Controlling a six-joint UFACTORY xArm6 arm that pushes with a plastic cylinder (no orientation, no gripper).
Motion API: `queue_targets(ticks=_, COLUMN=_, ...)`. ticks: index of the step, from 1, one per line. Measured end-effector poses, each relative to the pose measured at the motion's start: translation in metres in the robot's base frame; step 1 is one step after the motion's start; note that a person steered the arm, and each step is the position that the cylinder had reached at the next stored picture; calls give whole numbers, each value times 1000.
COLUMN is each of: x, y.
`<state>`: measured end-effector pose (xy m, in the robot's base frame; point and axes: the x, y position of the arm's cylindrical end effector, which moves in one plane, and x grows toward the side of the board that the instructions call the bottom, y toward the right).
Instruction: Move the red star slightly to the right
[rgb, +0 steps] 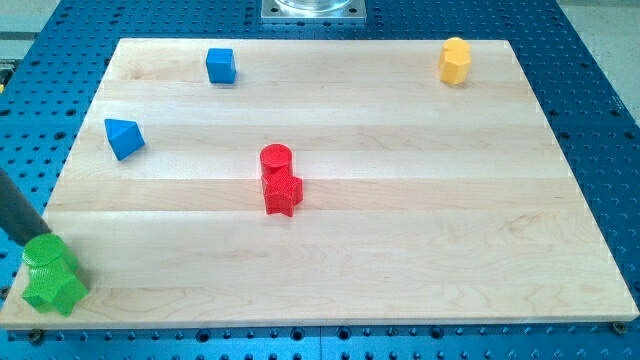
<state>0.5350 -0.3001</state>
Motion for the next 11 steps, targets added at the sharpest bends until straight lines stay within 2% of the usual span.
queue_targets(ticks=1, x=-1, y=3)
queue_targets(ticks=8, x=-9, y=190)
queue_targets(ticks=11, x=-9, y=235)
